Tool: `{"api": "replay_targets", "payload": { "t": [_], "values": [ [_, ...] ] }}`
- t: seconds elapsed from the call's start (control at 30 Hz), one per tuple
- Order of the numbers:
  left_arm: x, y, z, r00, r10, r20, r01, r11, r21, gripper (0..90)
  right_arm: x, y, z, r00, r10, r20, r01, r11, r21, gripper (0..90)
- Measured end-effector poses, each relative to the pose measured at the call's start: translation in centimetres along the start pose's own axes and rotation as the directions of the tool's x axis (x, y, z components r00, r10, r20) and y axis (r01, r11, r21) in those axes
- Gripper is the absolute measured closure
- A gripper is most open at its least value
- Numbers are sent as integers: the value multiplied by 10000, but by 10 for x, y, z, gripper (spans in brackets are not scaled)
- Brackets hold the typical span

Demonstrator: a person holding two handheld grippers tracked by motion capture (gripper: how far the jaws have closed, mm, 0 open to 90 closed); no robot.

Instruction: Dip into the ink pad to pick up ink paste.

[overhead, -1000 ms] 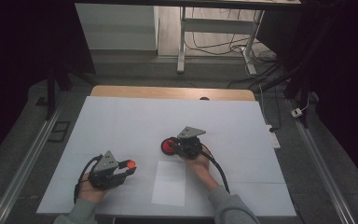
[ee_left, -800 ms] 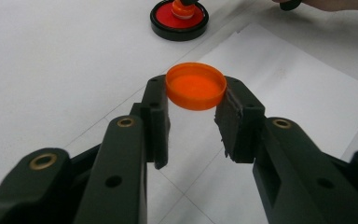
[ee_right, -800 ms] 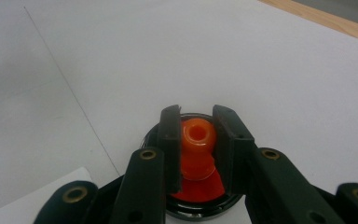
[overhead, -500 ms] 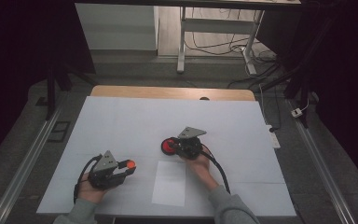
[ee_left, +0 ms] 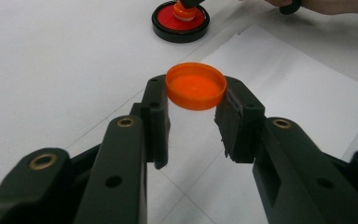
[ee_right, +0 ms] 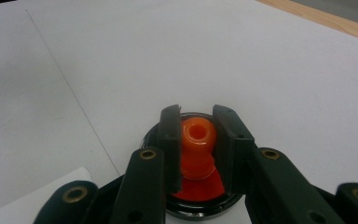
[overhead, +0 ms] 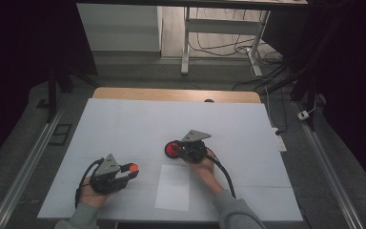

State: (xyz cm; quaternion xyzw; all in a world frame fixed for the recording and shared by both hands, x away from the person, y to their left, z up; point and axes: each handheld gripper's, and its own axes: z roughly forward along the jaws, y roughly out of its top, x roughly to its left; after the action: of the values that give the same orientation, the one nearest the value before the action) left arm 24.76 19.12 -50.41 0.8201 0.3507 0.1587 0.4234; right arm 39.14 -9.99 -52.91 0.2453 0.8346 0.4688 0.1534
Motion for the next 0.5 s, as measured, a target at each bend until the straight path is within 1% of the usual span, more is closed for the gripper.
{"api": "replay_targets", "payload": {
  "t": [0.07, 0.1, 0.13, 0.17, 0.23, 0.27, 0.3, 0.4, 0.5],
  "values": [
    [0, 0, 0, 10000, 1, -7, -1, 10000, 11, 652, -1, 0, 0, 10000, 91, -28, -91, 10000, 21, 730],
    [0, 0, 0, 10000, 6, -7, -6, 10000, 14, 652, -1, 1, 0, 9999, 126, -76, -126, 9999, 19, 729],
    [0, 0, 0, 10000, 10, -9, -10, 10000, 7, 652, -3, 1, -1, 9995, 256, -189, -256, 9997, -11, 729],
    [1, 0, 0, 10000, 8, 14, -8, 10000, 12, 652, -6, 1, -4, 9981, 547, -289, -555, 9980, -304, 729],
    [3, -1, 0, 10000, -16, -10, 16, 10000, -5, 652, -11, 6, -12, 9952, 914, -351, -943, 9914, -904, 729],
    [3, -1, 0, 10000, -51, 0, 51, 10000, 3, 652, -12, 10, -18, 9948, 955, -344, -989, 9879, -1195, 729],
    [3, -1, 0, 10000, -68, -22, 68, 10000, 7, 652, -12, 14, -22, 9951, 926, -336, -963, 9859, -1369, 729],
    [3, -1, 1, 10000, -25, -13, 25, 10000, 34, 652, -9, 21, -27, 9969, 696, -370, -744, 9858, -1509, 729],
    [1, 0, 0, 10000, 15, -1, -15, 10000, 21, 652, -4, 22, -23, 9984, 400, -388, -449, 9897, -1362, 729]
  ]
}}
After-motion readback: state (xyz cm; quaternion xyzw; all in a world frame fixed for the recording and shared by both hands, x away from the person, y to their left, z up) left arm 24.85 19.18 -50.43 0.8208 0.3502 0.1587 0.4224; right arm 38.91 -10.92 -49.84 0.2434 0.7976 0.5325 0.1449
